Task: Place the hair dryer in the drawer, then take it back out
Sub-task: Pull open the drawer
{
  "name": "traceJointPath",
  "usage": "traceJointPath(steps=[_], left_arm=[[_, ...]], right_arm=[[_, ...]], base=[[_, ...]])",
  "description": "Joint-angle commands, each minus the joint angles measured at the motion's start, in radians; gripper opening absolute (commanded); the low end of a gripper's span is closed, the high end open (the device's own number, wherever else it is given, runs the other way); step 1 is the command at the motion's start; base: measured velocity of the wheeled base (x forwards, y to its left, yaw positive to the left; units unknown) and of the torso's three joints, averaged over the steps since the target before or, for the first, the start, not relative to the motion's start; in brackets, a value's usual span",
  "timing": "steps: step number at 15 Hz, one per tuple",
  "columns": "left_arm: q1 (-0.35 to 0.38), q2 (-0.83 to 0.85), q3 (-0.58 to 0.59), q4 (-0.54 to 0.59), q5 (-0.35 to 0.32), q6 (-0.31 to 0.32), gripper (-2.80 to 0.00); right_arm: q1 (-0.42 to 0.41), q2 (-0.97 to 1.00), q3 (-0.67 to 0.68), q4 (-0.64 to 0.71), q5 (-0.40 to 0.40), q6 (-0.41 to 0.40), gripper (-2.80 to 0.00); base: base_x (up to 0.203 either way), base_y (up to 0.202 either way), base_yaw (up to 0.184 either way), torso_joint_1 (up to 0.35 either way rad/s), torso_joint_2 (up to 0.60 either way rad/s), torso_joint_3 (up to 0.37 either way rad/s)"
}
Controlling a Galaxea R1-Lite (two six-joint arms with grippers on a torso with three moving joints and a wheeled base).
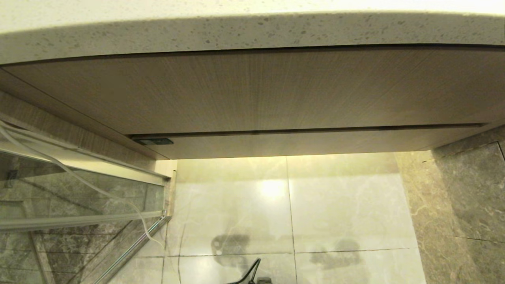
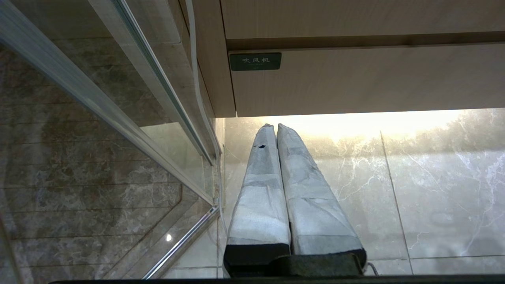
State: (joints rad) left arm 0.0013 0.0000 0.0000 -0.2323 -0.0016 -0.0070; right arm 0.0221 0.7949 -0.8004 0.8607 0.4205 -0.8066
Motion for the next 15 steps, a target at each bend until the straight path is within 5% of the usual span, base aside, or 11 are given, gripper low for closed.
traceJointPath(steps=[1, 5, 9, 12, 15], left_arm=[[0.000, 0.000, 0.040, -0.001, 0.000, 0.000, -2.80], [0.000, 0.000, 0.040, -0.002, 0.000, 0.000, -2.80], [0.000, 0.000, 0.040, -0.001, 0.000, 0.000, -2.80], [0.000, 0.000, 0.040, -0.001, 0.000, -0.001, -2.80], [0.000, 0.000, 0.040, -0.002, 0.000, 0.001, -2.80]], right_arm=[[0.003, 0.168, -0.004, -0.059, -0.034, -0.021, -2.80], [0.015, 0.297, -0.012, -0.080, -0.072, -0.080, -2.80], [0.032, 0.368, -0.024, -0.104, -0.100, -0.306, -2.80], [0.049, 0.389, -0.042, -0.204, -0.313, -0.408, -2.80], [0.051, 0.385, -0.073, -0.238, -0.362, -0.428, -2.80]], base=[[0.000, 0.000, 0.000, 0.000, 0.00, 0.000], [0.000, 0.000, 0.000, 0.000, 0.00, 0.000], [0.000, 0.000, 0.000, 0.000, 0.00, 0.000], [0.000, 0.000, 0.000, 0.000, 0.00, 0.000], [0.000, 0.000, 0.000, 0.000, 0.00, 0.000]])
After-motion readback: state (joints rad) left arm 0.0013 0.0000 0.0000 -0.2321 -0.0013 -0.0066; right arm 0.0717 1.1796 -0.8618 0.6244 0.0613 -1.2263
